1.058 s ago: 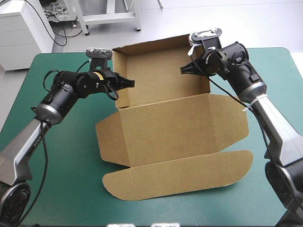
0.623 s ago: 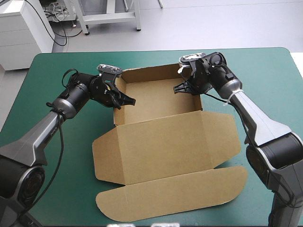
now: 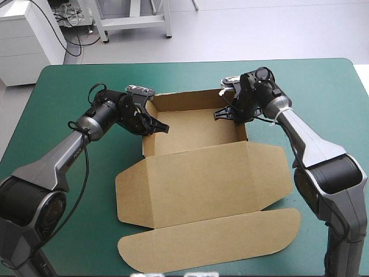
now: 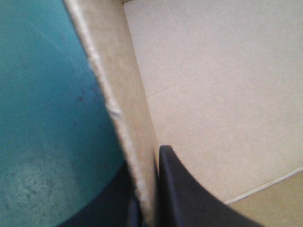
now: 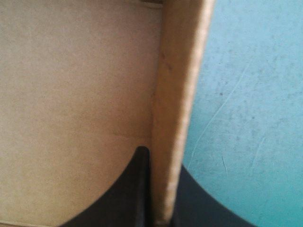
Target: Fold the box
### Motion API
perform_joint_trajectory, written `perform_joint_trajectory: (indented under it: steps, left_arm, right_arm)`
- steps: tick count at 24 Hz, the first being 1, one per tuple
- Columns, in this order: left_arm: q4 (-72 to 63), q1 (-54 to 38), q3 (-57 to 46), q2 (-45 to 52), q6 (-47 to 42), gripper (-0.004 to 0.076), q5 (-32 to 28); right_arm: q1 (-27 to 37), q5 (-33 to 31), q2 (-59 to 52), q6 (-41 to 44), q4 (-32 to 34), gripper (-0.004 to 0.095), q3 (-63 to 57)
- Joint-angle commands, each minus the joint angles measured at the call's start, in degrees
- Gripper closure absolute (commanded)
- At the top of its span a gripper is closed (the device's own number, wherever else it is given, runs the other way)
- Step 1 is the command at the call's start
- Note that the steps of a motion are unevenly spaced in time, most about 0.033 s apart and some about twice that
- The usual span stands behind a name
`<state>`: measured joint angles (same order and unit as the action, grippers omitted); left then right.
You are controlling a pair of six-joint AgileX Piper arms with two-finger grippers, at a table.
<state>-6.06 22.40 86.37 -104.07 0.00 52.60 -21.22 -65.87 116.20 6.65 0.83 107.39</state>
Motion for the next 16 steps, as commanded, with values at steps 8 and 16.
perform_joint_trajectory:
  steps: [8,16]
  left_arm:
    - [-1.62,1.34,0.48,0.82,4.77,0.0636,2.47]
    - [-2.41,-1.09,3.49,-2.54,4.30,0.0359,12.54]
  right_arm:
    - [-0.09,-1.13,-0.48,-3.45,-7.00,0.0924,1.77]
    - [0.04,-1.13,0.10,-3.33,-7.93,0.0891,1.77]
